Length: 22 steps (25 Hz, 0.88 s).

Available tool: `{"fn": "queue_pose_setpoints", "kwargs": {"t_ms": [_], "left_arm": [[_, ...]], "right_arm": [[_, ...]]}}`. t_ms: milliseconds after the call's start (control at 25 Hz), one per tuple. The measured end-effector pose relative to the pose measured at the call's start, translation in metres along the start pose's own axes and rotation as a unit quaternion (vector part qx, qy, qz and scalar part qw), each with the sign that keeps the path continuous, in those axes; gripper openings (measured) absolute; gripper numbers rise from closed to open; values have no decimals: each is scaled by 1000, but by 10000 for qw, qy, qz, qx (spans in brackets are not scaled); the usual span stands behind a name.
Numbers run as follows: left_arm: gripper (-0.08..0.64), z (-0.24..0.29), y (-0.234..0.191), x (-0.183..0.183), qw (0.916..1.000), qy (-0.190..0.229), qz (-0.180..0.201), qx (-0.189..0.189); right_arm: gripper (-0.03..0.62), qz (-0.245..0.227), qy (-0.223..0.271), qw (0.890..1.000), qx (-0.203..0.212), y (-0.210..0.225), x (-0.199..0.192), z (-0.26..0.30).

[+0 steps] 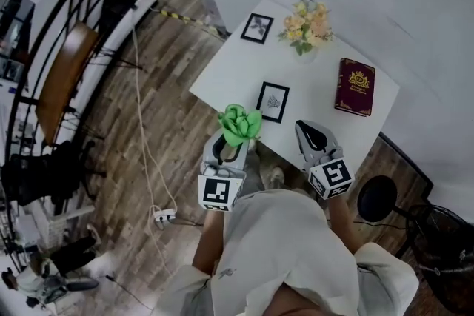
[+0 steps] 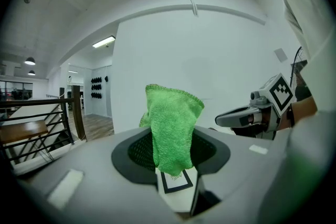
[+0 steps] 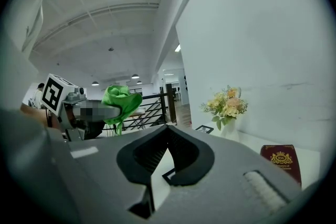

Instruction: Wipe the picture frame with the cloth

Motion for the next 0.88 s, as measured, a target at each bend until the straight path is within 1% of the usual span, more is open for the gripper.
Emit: {"fn": "queue_pose_setpoints", "kwargs": {"t_ms": [240,480,640,880], "left_arm": [[167,46,-33,-6,9985,-275,-8,-474],[167,95,-70,-13,9924,-610,-38,-1070],[167,127,-89,-25,9841,-891,28,-1536],[167,165,-107,-42,9670,-1194,132,-2245]], "right_arm": [[5,142,-283,9989,-350,12,-9,33],[5,428,-735,9929,-828,19,-28,66],[5,629,-1056,9849,-1219,23,-46,83],[5,868,-1471,9697,-1746,22,-70,104]]}}
Point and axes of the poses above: the fingertips, and each gripper's own axes: z forward along the fingers, y to its right, x out of its top, the point moved 6 cm from there along -z, backward along the fingers, and after that the axes turned 12 degrees about -z, right-handed, at the moved point
